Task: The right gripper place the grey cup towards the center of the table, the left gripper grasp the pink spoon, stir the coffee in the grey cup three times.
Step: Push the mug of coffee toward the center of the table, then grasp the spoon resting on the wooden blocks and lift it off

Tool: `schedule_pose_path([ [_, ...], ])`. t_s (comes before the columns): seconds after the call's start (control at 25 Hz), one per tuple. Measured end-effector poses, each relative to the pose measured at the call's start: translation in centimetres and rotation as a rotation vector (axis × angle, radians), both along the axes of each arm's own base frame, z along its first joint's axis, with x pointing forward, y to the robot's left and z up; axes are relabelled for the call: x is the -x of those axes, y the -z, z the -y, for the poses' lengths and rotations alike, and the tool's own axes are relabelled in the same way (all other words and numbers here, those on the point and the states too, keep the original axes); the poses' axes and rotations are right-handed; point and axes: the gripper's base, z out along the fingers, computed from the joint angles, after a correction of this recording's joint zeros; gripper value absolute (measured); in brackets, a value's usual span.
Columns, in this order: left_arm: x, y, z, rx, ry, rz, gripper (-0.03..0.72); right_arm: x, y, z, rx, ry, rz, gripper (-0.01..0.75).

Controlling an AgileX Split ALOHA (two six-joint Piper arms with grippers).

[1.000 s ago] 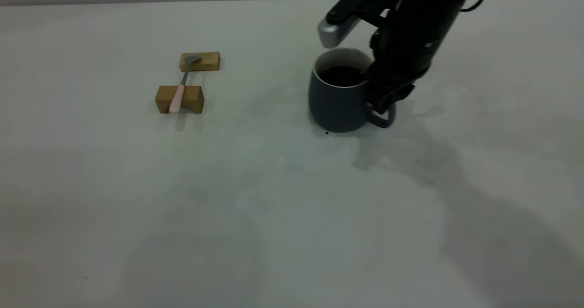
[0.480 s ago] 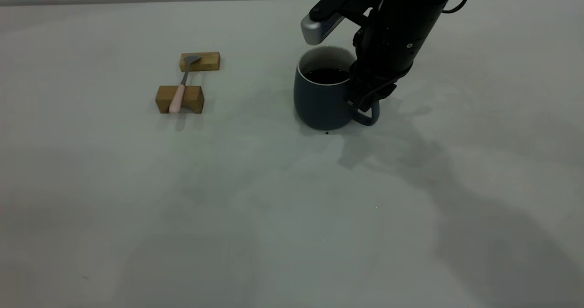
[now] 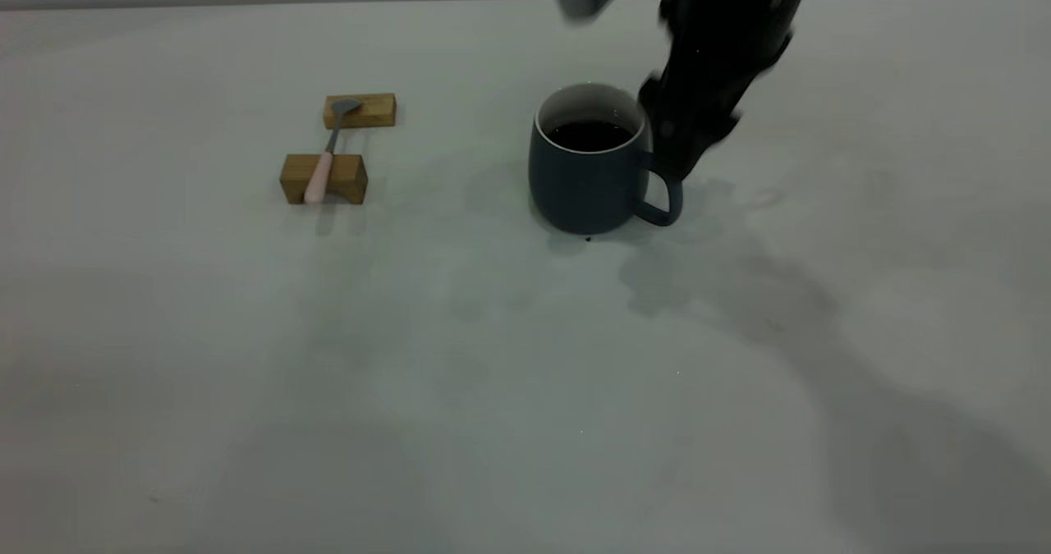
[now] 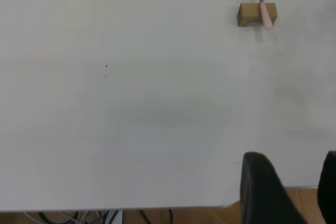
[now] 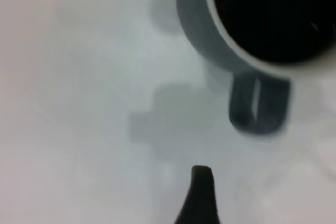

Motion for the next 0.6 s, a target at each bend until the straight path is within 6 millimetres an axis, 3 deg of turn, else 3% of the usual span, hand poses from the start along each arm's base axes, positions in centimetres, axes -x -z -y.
schedule_pose_path([
  [0.16,0.0,0.0,0.0,0.0,0.0,0.0,0.339,1.5,-6.3,1.2,0.023,0.105,-0.005,0.684],
  [0.36,0.0,0.0,0.0,0.0,0.0,0.0,0.339,5.0,-13.9,3.5,0.058,0.277,-0.031,0.656],
  [0.6,0.0,0.0,0.0,0.0,0.0,0.0,0.339,9.1,-20.0,5.7,0.014,0.408,-0.009,0.654],
])
